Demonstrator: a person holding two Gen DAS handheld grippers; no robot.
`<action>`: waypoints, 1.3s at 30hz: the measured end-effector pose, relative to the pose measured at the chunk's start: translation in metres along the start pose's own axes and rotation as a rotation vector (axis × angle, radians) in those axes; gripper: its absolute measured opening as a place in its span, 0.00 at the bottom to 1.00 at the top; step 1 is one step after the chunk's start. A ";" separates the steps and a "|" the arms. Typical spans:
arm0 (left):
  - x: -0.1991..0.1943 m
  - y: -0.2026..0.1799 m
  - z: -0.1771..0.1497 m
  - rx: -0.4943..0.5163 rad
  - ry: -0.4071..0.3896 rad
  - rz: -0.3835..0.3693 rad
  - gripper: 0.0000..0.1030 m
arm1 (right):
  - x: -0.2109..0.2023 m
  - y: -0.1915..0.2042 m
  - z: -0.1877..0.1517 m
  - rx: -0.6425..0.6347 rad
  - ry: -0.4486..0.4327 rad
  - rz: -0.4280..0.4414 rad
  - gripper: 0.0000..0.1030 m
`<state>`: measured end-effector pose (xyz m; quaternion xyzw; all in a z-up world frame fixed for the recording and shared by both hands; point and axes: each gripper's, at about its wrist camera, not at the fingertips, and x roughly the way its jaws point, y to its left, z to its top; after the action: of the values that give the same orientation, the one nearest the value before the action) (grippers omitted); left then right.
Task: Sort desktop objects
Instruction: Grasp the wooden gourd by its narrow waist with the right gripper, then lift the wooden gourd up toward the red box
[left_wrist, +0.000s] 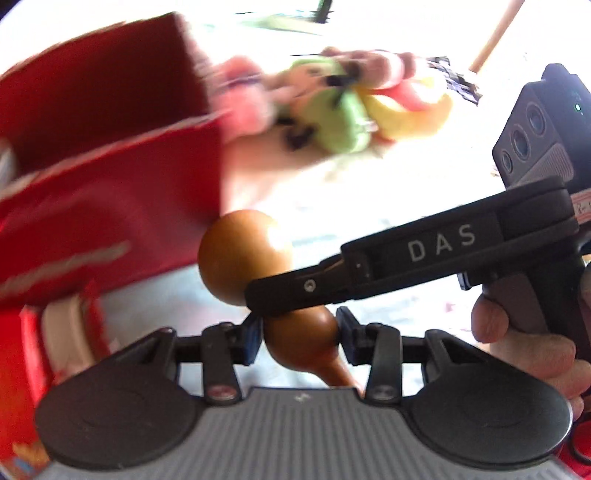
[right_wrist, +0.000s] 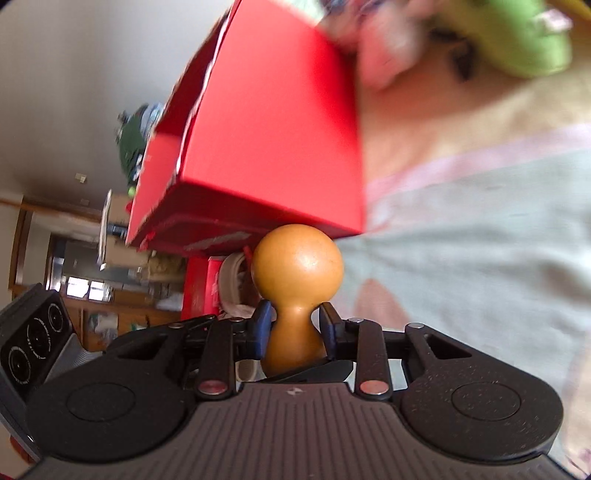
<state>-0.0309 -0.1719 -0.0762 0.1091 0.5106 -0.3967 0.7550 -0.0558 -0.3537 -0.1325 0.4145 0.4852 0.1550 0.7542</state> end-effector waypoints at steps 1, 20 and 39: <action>-0.002 -0.006 0.005 0.028 -0.009 -0.014 0.42 | -0.011 -0.003 -0.001 0.008 -0.022 -0.010 0.30; -0.101 0.025 0.092 0.191 -0.334 0.010 0.41 | -0.087 0.095 0.044 -0.176 -0.439 0.001 0.31; -0.046 0.196 0.080 -0.025 -0.042 0.118 0.43 | 0.109 0.153 0.127 -0.218 -0.054 -0.121 0.30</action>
<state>0.1555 -0.0652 -0.0482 0.1212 0.4922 -0.3476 0.7888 0.1319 -0.2521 -0.0554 0.3043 0.4690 0.1499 0.8154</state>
